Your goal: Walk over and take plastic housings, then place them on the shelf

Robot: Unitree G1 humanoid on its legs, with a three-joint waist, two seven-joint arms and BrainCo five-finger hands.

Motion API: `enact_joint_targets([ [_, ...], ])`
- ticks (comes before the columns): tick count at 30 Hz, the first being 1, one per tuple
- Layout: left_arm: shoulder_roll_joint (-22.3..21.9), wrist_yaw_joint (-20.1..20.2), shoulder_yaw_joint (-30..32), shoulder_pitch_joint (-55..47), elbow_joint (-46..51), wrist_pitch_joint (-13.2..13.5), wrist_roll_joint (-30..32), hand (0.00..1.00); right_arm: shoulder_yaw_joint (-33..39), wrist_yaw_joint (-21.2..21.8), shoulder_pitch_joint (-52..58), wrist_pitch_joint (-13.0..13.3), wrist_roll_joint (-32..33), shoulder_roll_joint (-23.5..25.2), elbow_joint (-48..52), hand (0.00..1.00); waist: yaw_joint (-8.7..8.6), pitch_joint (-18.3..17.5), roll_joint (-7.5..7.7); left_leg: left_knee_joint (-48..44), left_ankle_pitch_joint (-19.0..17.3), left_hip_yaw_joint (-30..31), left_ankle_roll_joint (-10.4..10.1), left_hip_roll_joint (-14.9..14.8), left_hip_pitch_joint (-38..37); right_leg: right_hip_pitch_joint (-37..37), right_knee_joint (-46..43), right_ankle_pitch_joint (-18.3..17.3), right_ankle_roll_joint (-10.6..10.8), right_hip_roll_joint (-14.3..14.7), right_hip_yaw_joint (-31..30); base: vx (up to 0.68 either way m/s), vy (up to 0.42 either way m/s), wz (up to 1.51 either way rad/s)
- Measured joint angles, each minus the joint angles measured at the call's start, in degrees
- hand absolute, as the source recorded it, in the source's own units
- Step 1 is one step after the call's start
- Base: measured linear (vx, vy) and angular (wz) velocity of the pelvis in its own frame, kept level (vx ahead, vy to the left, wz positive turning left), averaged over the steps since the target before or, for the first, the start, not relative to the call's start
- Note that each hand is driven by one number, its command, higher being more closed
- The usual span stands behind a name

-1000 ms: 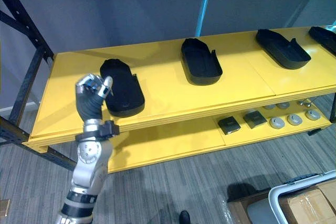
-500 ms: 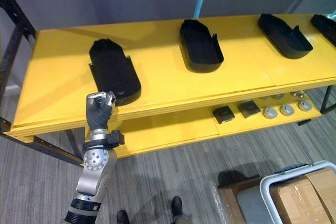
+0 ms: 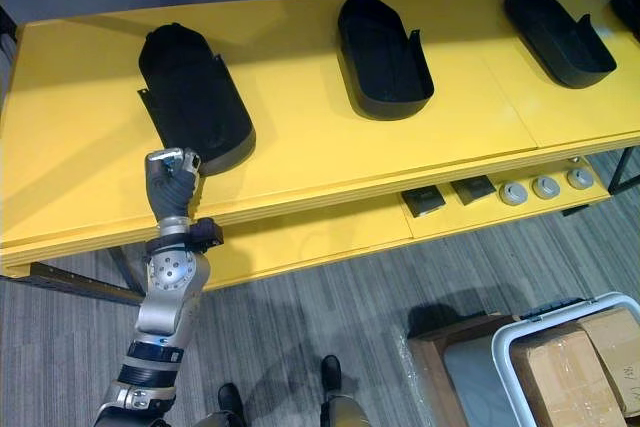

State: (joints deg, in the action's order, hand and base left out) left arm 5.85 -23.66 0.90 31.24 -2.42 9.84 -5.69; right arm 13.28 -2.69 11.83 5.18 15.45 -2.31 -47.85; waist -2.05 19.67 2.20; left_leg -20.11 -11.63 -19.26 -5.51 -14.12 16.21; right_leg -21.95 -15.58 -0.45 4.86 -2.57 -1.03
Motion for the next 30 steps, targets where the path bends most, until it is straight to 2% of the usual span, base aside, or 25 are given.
enact_joint_targets([
  [8, 0.72, -3.03, 4.95, 1.00, -0.65, -0.01, -2.63, 1.00, 0.01, -0.15, -0.36, 0.03, 0.04, -0.01, 0.01, 0.00, 0.09, 0.92, 0.08, -0.29, -0.55, 0.03, -0.54, -0.80, 0.00, -0.12, -0.45, -0.37, -0.37, 0.64, 0.06, 0.00, 0.000, 0.00],
  [9, 0.72, -3.33, 4.96, 1.00, -0.64, -0.01, -2.82, 0.00, 0.02, -0.15, -0.36, 0.03, 0.05, -0.01, 0.01, 0.00, 0.11, 0.93, 0.08, -0.31, -0.55, 0.04, -0.54, -0.81, 0.00, -0.14, -0.55, -0.40, -0.38, 0.66, 0.07, 0.00, 0.000, 0.00],
  [12, 0.35, -3.87, 4.19, 0.37, 2.75, -0.10, -3.09, 0.00, 0.05, -0.17, -0.36, 0.05, 0.05, 0.00, 0.00, 0.00, 0.13, 0.94, 0.08, -0.43, -0.56, 0.13, -0.55, -0.82, -0.08, -0.19, -1.02, -0.69, -0.40, 0.67, 0.10, 0.00, 0.000, 0.00],
  [13, -0.17, -4.30, 3.19, -0.16, 6.50, -0.02, -3.05, 0.00, 0.05, -0.17, -0.36, 0.05, 0.06, 0.00, 0.00, 0.00, 0.16, 0.95, 0.08, -0.45, -0.56, 0.14, -0.55, -0.81, -0.07, -0.18, -1.03, -0.70, -0.41, 0.67, 0.10, 0.00, 0.000, 0.00],
  [16, -2.12, -4.75, -0.60, -0.80, 14.92, 1.40, -1.82, 0.00, 0.18, -0.18, -0.34, 0.05, 0.08, 0.04, -0.03, 0.00, 0.38, 0.95, 0.07, -0.50, -0.56, 0.20, -0.55, -0.77, -0.08, -0.12, -1.02, -0.72, -0.40, 0.68, 0.13, 0.00, 0.000, 0.00],
  [18, -3.83, -4.59, -4.71, -0.45, 19.02, 3.27, -0.74, 0.00, 0.28, -0.18, -0.35, 0.26, 0.15, 0.15, -0.01, 0.00, 0.41, 0.94, 0.07, -0.54, -0.56, 0.31, -0.55, -0.76, -0.09, -0.02, -1.00, -0.72, -0.40, 0.77, 0.17, 0.00, 0.000, 0.00],
  [21, -5.36, -3.50, -8.06, 0.92, 19.63, 4.25, -0.90, 0.00, 0.33, -0.13, -0.35, 0.59, 1.00, 0.31, 0.02, 0.00, 0.40, 0.94, 0.08, -0.50, -0.56, 0.32, -0.55, -0.78, -0.12, 0.02, -0.99, -0.72, -0.40, 0.84, 0.16, 0.00, 0.000, 0.00],
  [24, -5.59, -3.02, -10.25, 5.22, 18.02, 4.86, -0.90, 0.00, 1.10, 0.04, -0.36, 0.60, 1.00, 0.59, 0.00, 0.00, 0.35, 0.94, 0.07, -0.48, -0.56, 0.29, -0.55, -0.80, -0.14, 0.01, -0.98, -0.72, -0.40, 0.90, 0.11, -0.03, 0.000, 0.00],
  [27, -4.97, -2.03, -10.23, 13.90, 9.80, 5.28, -2.06, 0.00, 1.96, 0.35, -0.39, 0.59, 1.00, 0.98, 0.01, 0.00, 0.17, 0.94, 0.08, -0.50, -0.56, 0.05, -0.55, -0.81, -0.15, -0.04, -0.79, -0.71, -0.40, 0.94, 0.02, -0.03, -0.001, -0.04],
  [30, -2.89, -1.89, -8.69, 21.57, -1.76, 4.24, -4.49, 0.00, 2.01, 0.53, -0.47, 0.57, 1.00, 0.99, 0.03, 0.00, -0.80, 0.95, 0.09, -0.51, -0.56, -0.35, -0.55, -0.89, -0.13, -0.27, -0.70, -0.69, -0.40, 1.04, -0.27, 0.00, 0.000, -0.07],
])
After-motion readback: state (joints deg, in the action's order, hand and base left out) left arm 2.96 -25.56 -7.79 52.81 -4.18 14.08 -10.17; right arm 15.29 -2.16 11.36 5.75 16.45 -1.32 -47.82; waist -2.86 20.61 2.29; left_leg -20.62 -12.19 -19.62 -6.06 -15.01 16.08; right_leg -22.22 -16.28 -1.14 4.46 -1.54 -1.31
